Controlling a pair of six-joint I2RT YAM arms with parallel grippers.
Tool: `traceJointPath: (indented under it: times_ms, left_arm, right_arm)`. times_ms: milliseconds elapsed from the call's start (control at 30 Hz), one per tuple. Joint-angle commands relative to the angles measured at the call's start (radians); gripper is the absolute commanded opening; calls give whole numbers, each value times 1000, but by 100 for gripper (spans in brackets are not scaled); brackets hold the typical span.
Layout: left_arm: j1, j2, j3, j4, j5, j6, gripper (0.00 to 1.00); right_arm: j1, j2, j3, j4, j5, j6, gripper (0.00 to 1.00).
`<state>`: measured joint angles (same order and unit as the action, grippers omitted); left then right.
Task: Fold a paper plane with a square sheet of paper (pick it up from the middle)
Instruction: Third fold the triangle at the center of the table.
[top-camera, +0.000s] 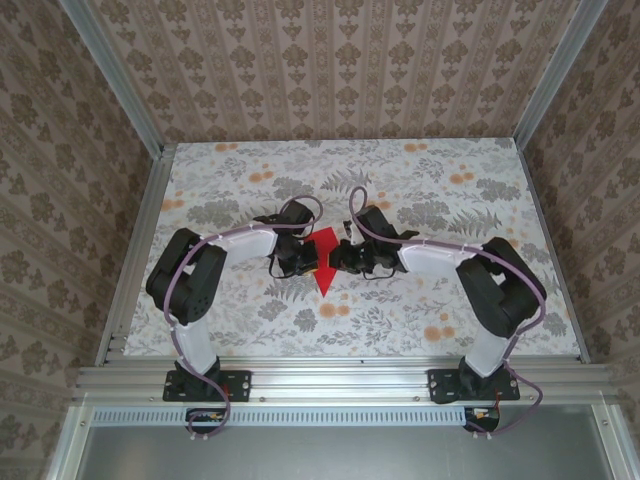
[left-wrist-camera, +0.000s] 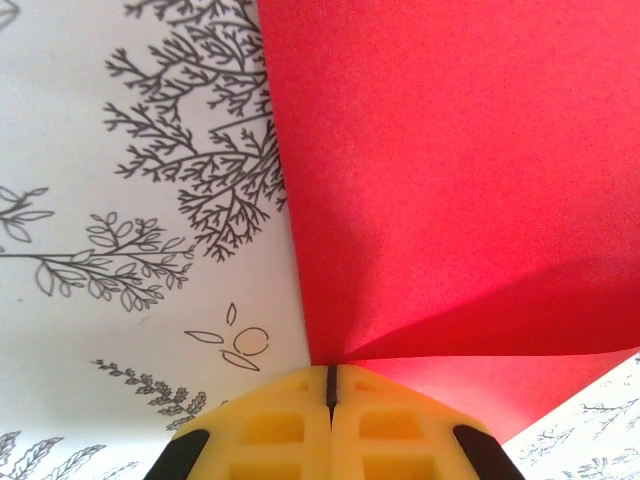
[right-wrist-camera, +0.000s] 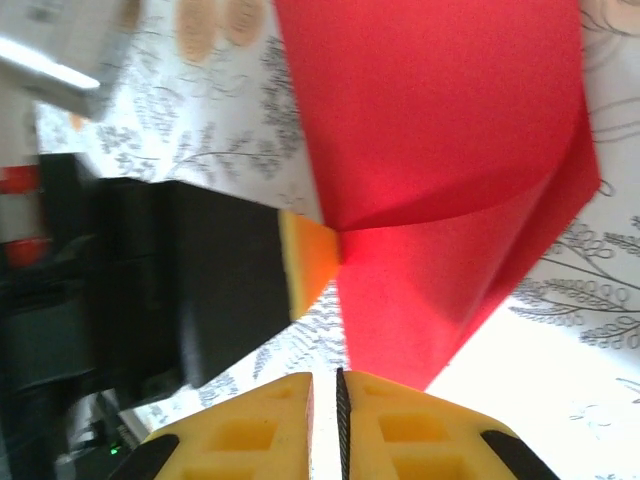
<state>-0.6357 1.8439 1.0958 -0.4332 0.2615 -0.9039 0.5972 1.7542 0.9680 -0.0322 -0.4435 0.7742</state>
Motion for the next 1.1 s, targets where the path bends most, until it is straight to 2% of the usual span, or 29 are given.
traceJointPath:
  times_ms: [0,367,600,833,1067]
  left_arm:
    - [-10,77,-31,-70,-69,26,0]
    - [-11,57,-19,-68,-59,35,0]
    - [-12,-17,-3,-59,-46,49,0]
    - [-12,-138,-57,9,-32,21,12]
    - [-40,-248,-219,201,38,-45,24]
  right_arm:
    - [5,49,50,-38,24,-26,15]
    - [4,141,88,-36,39,-11,14]
    - [6,172,110,-89,73,15,14]
    - [7,186,119,-131,104,56,14]
    - [10,192,130,-168,132,118,14]
